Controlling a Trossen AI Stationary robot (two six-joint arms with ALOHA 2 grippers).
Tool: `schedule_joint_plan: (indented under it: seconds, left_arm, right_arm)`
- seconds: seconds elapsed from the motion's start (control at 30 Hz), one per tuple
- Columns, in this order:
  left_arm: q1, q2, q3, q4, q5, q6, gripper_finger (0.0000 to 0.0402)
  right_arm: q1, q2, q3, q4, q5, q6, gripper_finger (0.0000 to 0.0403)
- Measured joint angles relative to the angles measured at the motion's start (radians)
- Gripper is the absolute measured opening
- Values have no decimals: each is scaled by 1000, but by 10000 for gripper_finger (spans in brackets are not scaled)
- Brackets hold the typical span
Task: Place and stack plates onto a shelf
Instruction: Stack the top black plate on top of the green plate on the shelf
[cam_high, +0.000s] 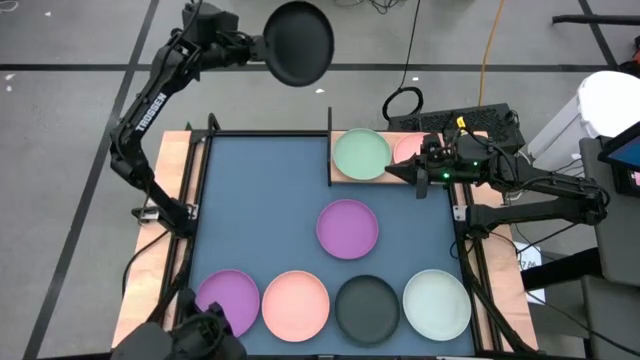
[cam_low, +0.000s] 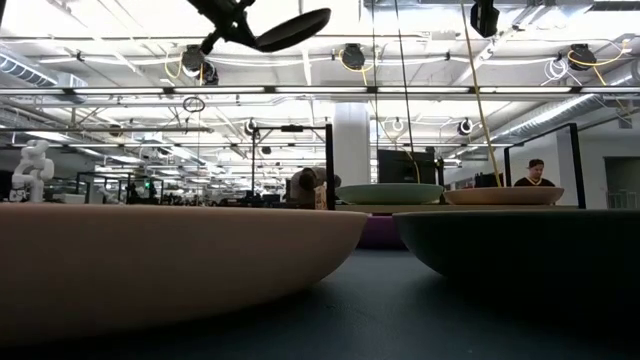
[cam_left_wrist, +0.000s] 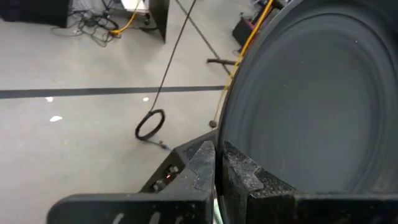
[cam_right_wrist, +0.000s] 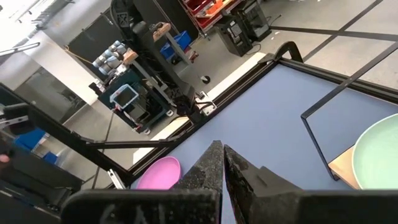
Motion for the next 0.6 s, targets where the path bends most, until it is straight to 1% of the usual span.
schedule_joint_plan:
  seconds: [0.2, 0.4, 0.6]
  left_arm:
    - [-6, 0, 0, 101, 44, -57, 10]
    - [-43, 1, 0, 172, 43, -107, 10]
    - [-100, 39, 1, 254, 33, -148, 10]
  right_arm:
    - [0, 0, 0, 0, -2, 0, 0]
    - [0, 0, 0, 19, -1, 0, 0]
    - [0, 0, 0, 27, 0, -1, 0]
